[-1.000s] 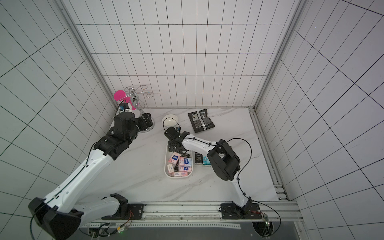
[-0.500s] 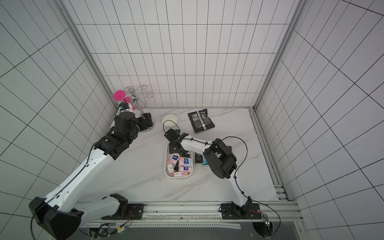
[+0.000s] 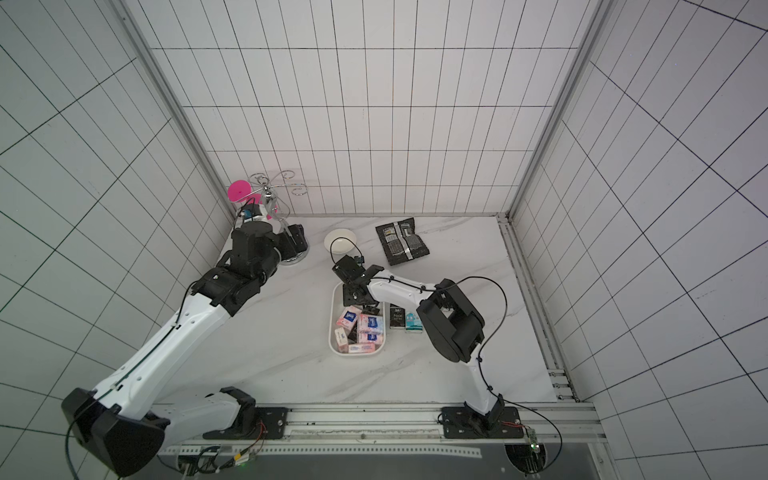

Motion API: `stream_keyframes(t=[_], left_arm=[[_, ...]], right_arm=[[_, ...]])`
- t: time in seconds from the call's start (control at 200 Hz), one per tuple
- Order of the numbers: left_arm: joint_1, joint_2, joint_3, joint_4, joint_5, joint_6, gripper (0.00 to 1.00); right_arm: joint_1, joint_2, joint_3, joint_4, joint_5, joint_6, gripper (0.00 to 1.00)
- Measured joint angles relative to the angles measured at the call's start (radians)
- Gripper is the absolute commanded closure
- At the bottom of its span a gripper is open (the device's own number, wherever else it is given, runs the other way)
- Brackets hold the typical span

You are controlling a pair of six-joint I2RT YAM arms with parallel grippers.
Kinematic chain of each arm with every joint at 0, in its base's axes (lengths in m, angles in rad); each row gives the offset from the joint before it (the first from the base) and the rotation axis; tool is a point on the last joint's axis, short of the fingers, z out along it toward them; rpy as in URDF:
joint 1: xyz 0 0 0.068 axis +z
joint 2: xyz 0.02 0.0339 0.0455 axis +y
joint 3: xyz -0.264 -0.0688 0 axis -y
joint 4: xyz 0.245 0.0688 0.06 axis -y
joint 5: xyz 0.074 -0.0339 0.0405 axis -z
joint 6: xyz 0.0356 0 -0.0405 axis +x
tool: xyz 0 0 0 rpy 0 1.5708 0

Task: Take the pocket tissues out of the storage box
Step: Pick up the pocket tissues from the storage box, then place the pocket tissues at the center of the board.

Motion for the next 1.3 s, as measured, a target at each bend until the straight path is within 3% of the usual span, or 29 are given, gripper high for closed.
stream_keyframes(t=[0.32,0.535,0.82,0.94,1.149,1.299], left_arm=[[0.000,0.024,0.008,0.003,-0.001,0.002,0.01],[0.000,0.024,0.011,0.014,0.002,0.007,0.01],[-0.011,0.055,0.015,0.053,0.009,0.002,0.01],[-0.025,0.071,0.014,0.066,0.011,-0.005,0.01],[-0.047,0.100,0.015,0.082,0.013,-0.004,0.02],[-0.048,0.103,0.015,0.086,0.012,-0.003,0.01]], right_arm=[[-0.002,-0.296,-0.152,0.027,0.015,-0.023,0.34],[-0.013,-0.542,-0.418,-0.009,0.006,-0.028,0.34],[-0.013,-0.949,-0.742,-0.203,-0.063,-0.016,0.34],[-0.013,-0.972,-0.801,-0.234,-0.068,0.000,0.34],[-0.013,-0.856,-0.862,-0.196,-0.084,0.027,0.34],[-0.013,-0.818,-0.877,-0.173,-0.083,0.032,0.28]])
